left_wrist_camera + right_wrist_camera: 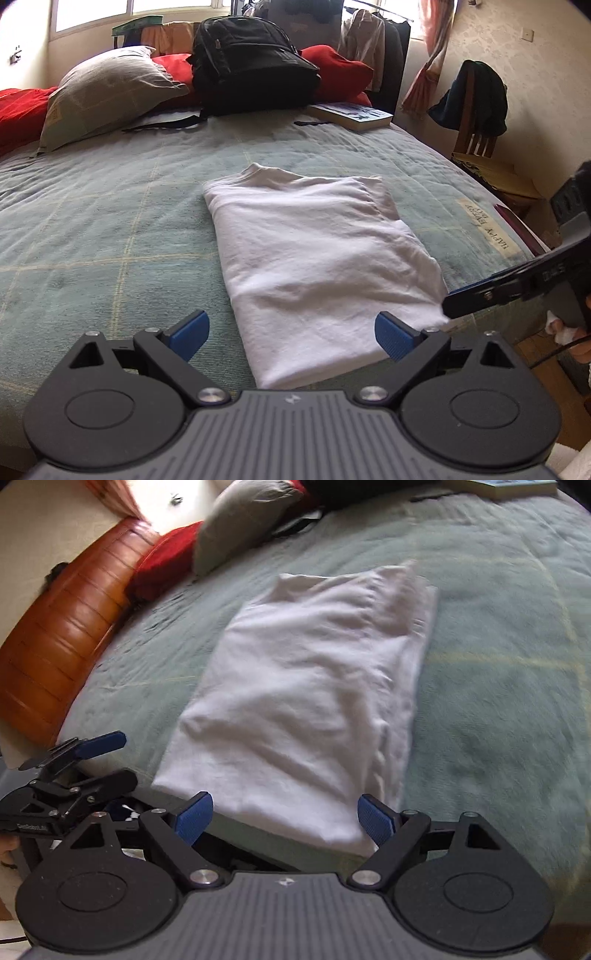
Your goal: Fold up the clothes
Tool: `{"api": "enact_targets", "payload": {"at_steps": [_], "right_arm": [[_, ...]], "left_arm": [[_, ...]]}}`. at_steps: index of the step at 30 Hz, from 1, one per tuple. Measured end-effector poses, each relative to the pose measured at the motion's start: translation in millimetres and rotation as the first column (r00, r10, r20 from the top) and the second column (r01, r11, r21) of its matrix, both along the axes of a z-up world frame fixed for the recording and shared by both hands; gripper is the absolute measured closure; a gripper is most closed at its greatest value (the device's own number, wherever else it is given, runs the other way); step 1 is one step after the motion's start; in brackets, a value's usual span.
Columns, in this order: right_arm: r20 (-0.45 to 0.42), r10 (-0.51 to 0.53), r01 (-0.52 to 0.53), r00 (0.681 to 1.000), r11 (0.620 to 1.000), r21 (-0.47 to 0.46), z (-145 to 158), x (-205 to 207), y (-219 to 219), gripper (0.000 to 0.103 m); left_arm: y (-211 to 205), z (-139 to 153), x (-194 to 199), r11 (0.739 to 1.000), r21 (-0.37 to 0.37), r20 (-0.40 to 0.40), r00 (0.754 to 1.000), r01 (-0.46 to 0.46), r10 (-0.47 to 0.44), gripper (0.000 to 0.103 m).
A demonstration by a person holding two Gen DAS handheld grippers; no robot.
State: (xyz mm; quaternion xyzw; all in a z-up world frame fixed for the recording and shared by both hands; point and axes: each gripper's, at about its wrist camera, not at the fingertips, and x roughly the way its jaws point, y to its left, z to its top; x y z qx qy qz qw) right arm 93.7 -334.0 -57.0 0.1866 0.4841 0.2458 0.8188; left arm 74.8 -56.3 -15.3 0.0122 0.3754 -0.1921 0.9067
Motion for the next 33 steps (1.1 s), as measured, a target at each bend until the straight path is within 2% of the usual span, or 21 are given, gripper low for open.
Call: {"api": "enact_targets", "payload": {"at_steps": [5,9,16,21,25,28,33], "right_arm": [[0.032,0.029,-0.030,0.999,0.999,0.026,14.2,-9.0,4.1,0.011],[0.047,0.014,-0.016,0.999,1.000,0.026,17.2,-4.1,-0.1,0.011],[0.134,-0.023,0.010,0.991,0.995,0.102,33.0,29.0,-20.0,0.008],[0.163,-0.028,0.014,0.986,0.996,0.085,33.6,81.0,-12.3,0.007],[0.173,-0.005,0.002,0.985,1.000,0.020,29.5,117.8,4.8,0.007],[0.187,0.023,-0.021,0.982,1.000,-0.017,25.6,130.9,15.3,0.007],[0.187,0.038,-0.034,0.982,0.999,-0.022,16.5,141.2,17.5,0.007]], "left_arm": [[-5.4,-2.0,1.3,1.000,-0.005,-0.012,1.000,0.012,-0.012,0.007],[-1.4,-5.7,7.7,0.992,-0.106,-0.055,0.996,0.063,-0.069,0.007],[-0.9,-5.2,22.2,0.994,-0.109,-0.087,0.996,0.026,-0.036,0.007],[2.3,-8.3,30.1,0.992,-0.128,-0.120,0.993,0.002,-0.017,0.007],[2.9,-10.9,35.3,0.992,-0.127,-0.140,0.990,-0.015,-0.003,0.007],[2.0,-12.9,38.4,0.993,-0.115,-0.150,0.989,-0.025,0.007,0.007],[-0.3,-17.5,42.6,0.994,-0.104,-0.164,0.986,-0.028,0.011,0.007]]}}
